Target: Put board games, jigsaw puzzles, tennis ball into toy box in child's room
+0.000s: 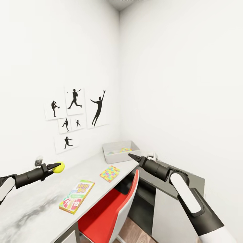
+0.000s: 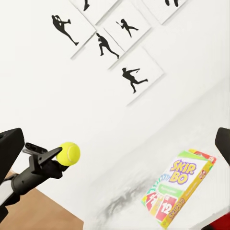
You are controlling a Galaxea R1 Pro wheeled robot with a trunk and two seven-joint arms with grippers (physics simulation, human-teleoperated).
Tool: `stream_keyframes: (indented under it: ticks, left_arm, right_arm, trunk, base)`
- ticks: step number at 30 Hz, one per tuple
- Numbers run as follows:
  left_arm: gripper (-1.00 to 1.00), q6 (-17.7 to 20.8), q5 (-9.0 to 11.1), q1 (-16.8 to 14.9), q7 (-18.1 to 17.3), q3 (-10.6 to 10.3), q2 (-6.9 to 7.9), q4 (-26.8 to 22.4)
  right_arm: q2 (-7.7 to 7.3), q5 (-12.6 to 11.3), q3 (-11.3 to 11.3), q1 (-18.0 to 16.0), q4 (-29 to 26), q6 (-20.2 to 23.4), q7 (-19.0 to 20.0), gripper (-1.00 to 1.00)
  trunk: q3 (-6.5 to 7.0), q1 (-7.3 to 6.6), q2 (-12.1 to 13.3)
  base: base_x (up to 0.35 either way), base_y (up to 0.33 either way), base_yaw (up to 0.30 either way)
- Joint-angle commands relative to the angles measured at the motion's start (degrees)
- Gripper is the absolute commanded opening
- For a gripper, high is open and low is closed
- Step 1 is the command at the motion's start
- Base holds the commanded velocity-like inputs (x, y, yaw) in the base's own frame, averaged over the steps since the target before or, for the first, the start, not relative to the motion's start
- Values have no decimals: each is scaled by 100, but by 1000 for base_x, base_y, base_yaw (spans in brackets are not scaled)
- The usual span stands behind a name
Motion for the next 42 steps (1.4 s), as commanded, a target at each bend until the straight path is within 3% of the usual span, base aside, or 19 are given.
stream_keyframes:
  ticks: [1, 19, 42]
  left_arm:
    - [-100, 27, 4, -2, -12, 8, 0, 1]
    - [-100, -20, 4, 0, -49, 15, 2, 1]
    - [-100, -46, 1, 0, -58, 11, 17, 1]
  right_arm:
    - [-3, -1, -8, -3, 0, 11, 16, 100]
    - [11, 8, -34, -3, 3, 7, 4, 100]
    - [7, -14, -103, -3, 103, -88, 8, 100]
  trunk:
    - [2, 2, -4]
    - [-65, 2, -4]
    - [-73, 2, -4]
  base:
    - [0, -79, -96]
    - [0, -114, -14]
    - [0, -6, 0]
